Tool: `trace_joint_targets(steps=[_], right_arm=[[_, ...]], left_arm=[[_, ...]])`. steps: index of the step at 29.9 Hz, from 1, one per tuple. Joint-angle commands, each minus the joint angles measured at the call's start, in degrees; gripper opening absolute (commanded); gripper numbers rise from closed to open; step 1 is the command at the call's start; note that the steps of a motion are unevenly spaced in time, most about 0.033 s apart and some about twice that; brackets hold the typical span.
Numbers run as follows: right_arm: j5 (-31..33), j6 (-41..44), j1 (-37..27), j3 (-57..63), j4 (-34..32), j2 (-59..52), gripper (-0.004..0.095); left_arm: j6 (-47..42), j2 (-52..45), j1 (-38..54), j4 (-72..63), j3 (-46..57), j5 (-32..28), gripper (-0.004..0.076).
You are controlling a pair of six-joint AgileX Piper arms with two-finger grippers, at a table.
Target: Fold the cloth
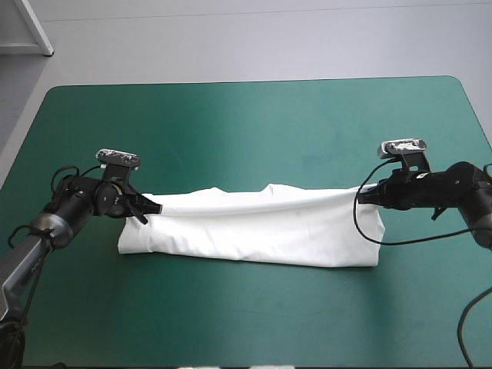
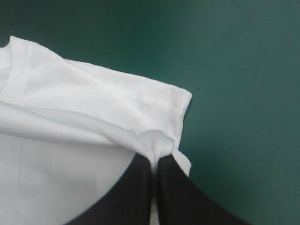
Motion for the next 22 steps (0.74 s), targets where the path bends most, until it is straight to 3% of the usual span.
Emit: trace_joint_targets(steps=[1, 8, 15, 19, 22], right_arm=[[-1.9, -2.7, -0.3, -3.5, 4.0, 2.3, -0.0015], [-2.0, -3.0, -0.3, -5.9, 4.4, 8.2, -0.0005], [-2.7, -3.6, -0.3, -7.3, 4.3, 8.5, 0.0189], [-1.8, -4.0, -0.3, -9.6, 4.3, 8.5, 0.0296], [-1.6, -3.9, -0.3, -11.3, 4.3, 8.5, 0.0316]], left_arm=[[-0.6, 1.7, 0.1, -0.4, -3.3, -4.0, 0.0019], [-0.6, 4.8, 0.1, -0.5, -5.0, -6.1, 0.0019], [-0.3, 4.8, 0.5, -0.4, -9.0, -4.5, 0.0022], [0.1, 4.8, 0.5, -0.4, -12.6, -3.0, 0.0112], [0.6, 4.8, 0.5, -0.4, -14.3, -2.8, 0.022]])
